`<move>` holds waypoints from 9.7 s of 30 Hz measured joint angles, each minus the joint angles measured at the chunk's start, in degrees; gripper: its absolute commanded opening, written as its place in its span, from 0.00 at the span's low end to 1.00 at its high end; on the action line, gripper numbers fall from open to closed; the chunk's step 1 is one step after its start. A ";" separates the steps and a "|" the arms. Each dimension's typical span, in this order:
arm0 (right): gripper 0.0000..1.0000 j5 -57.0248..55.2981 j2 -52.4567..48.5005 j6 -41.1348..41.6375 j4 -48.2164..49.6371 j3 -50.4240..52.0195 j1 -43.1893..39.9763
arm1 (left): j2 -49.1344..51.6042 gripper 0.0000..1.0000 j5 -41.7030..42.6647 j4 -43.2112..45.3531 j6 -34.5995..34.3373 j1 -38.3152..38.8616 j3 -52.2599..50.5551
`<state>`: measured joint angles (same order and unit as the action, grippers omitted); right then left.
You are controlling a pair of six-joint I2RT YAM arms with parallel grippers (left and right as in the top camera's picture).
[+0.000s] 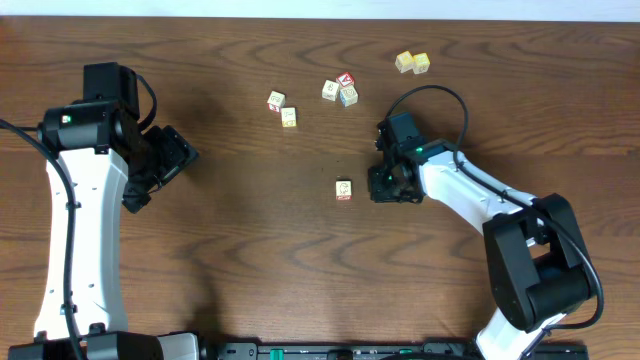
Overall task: Lift 3 blocks
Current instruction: 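Move the X block left beside the Z block and release, then move right gripper to the green J block and grasp it, then slide the J block left next to the X block, then open right gripper and raise the right arm away, then bring left gripper to the Z end and right gripper to the J end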
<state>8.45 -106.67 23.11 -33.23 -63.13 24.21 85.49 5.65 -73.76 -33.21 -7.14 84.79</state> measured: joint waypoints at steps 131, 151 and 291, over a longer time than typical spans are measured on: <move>0.27 0.15 -0.22 1.05 -10.84 -4.50 -3.45 | 0.00 0.86 -0.02 -0.02 0.00 0.00 0.00; 0.31 -2.84 -0.22 2.27 -7.87 -4.50 -0.72 | 0.00 0.86 -0.02 -0.02 0.00 0.00 0.00; 0.01 -1.68 -0.31 -5.16 -23.10 -11.32 -16.44 | 0.48 0.08 8.00 25.38 6.93 15.98 -16.28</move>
<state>6.76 -106.98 17.96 -56.34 -74.46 7.77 85.97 13.65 -48.38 -26.28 8.84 68.51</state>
